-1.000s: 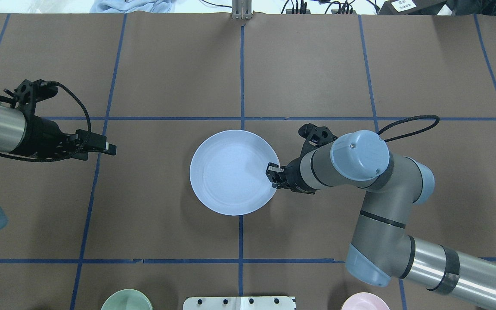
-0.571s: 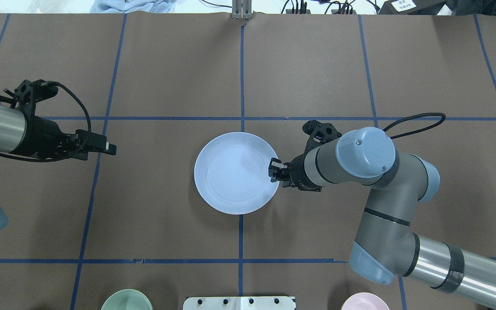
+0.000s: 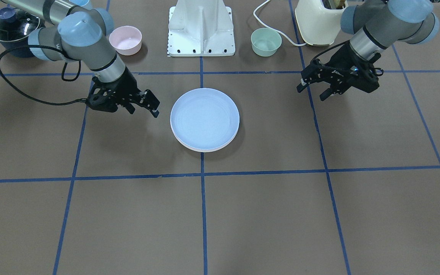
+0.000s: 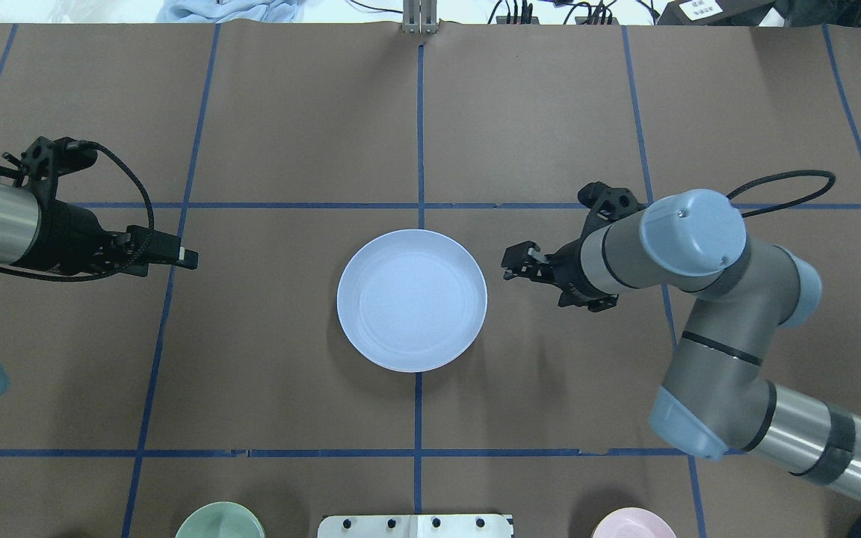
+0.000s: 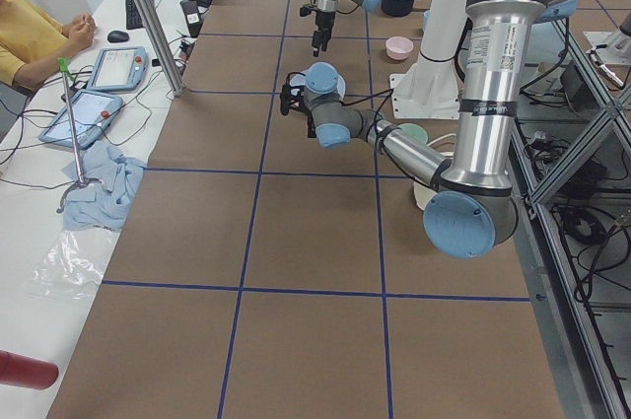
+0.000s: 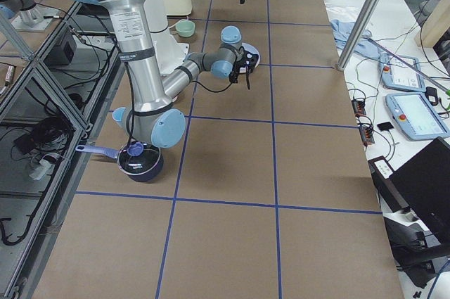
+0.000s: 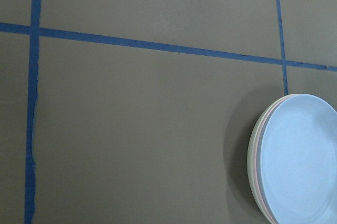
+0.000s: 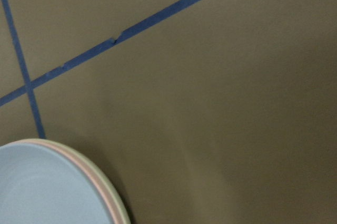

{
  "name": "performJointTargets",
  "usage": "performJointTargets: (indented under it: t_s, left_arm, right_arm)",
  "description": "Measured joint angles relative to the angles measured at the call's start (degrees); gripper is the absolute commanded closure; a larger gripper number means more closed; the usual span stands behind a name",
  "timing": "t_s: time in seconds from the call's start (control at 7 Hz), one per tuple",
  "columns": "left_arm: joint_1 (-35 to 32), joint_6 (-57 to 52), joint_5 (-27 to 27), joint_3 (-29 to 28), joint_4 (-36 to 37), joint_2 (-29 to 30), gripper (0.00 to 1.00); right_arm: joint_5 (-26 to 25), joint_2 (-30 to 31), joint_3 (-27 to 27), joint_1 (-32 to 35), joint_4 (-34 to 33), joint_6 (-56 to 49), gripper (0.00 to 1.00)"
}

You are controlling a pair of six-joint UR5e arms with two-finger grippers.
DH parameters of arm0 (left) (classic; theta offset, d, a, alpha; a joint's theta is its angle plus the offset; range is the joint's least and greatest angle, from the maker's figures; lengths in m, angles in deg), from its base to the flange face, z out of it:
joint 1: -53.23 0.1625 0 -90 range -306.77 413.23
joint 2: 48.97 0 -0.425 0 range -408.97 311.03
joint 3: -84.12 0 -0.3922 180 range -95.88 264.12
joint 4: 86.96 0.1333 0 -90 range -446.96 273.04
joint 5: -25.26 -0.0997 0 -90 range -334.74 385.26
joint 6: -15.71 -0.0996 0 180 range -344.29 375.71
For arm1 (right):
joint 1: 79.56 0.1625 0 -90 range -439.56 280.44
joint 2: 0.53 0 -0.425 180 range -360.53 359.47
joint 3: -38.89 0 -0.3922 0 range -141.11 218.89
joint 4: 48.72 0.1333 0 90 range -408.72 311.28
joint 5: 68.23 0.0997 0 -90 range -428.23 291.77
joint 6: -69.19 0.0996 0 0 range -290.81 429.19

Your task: Stack three plates with pink and blue

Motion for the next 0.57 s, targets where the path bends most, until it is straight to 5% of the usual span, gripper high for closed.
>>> performJointTargets:
  t_s: [0.57]
  left_arm:
    - [-11.3, -29.8, 1.6, -3.6, 0.5, -8.5, 0.02]
  right_arm:
    - [14.3, 14.9, -1.7, 21.3, -0.4, -34.4, 0.0]
